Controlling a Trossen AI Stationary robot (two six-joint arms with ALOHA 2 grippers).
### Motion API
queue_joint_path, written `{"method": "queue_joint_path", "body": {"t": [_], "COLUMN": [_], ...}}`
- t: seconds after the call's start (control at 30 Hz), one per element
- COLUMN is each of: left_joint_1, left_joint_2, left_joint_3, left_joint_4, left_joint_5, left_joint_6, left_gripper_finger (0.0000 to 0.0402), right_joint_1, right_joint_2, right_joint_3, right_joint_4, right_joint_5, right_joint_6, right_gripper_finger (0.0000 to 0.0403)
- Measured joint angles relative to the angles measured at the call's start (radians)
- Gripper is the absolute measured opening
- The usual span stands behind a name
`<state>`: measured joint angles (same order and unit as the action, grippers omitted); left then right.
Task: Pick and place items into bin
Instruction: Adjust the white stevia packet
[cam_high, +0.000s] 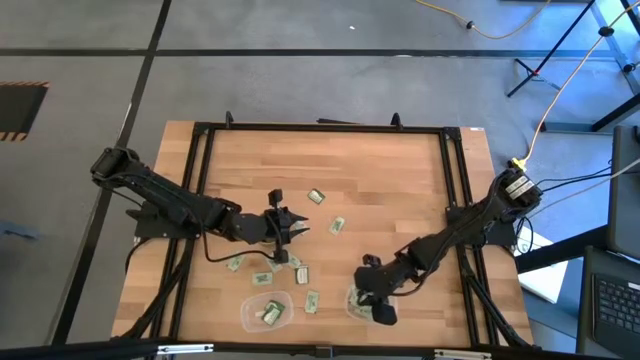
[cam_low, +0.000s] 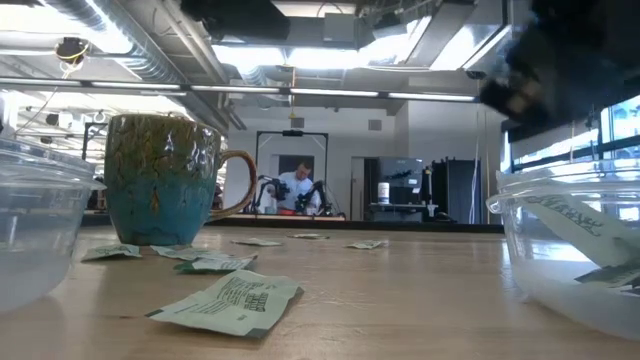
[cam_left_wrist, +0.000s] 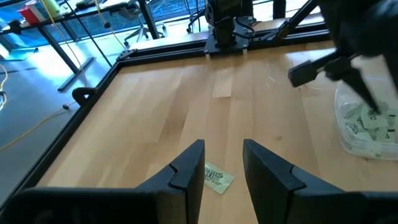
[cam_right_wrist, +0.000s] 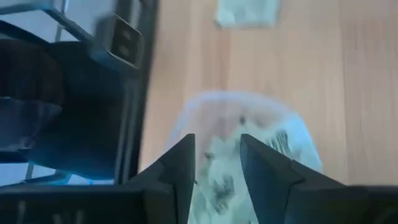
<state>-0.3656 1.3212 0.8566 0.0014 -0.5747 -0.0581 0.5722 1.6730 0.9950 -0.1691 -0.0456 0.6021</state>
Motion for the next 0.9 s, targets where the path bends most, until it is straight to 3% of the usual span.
{"method": "queue_joint_path", "body": {"t": [0.23, 0.43, 0.67, 0.9], "left_joint_1": [0.0, 0.0, 0.0, 0.0], "left_joint_2": [0.0, 0.0, 0.001, 0.001], "left_joint_3": [0.0, 0.0, 0.0, -0.001], "left_joint_4": [-0.012, -0.013, -0.022, -0.026], "left_joint_5": [0.0, 0.002, 0.002, 0.003], "left_joint_6": [-0.011, -0.011, -0.011, -0.011], "left_gripper_finger": [0.0104, 0.0104, 0.0104, 0.0104], "right_joint_1": [-0.019, -0.04, -0.04, -0.012], "right_joint_2": [-0.001, 0.017, 0.056, 0.051], "right_joint_3": [0.057, 0.057, 0.056, 0.055], "right_joint_4": [-0.119, -0.196, -0.193, -0.156], "right_joint_5": [0.159, 0.157, 0.07, 0.068], "right_joint_6": [-0.133, -0.087, -0.056, -0.056], "right_gripper_finger": [0.0128, 0.0128, 0.0128, 0.0128]}}
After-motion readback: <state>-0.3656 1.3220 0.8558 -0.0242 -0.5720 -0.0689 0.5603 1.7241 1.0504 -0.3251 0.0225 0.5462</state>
